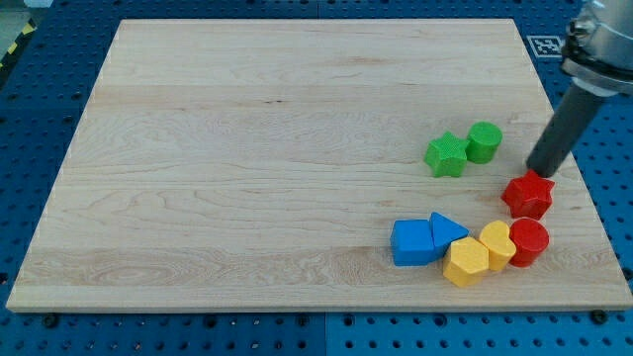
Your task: Move the red star bottom right to the green circle
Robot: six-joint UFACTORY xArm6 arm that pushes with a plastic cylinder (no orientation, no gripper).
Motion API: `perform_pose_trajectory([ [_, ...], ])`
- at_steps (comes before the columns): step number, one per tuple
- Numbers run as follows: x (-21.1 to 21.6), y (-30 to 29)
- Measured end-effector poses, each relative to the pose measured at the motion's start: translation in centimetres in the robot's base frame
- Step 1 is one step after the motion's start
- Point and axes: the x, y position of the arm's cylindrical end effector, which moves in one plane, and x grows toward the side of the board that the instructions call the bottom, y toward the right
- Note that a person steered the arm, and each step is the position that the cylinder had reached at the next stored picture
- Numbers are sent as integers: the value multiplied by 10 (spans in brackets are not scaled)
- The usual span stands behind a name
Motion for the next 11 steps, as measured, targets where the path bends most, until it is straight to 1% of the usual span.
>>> perform_pose_trajectory([
  [1, 3, 31],
  [2, 44, 54],
  [3, 92, 50],
  [4, 96, 5],
  [6, 58, -76],
  [7, 32, -93],
  [8, 48, -83],
  [9, 80, -78],
  [10, 70, -67],
  [11, 66, -30],
])
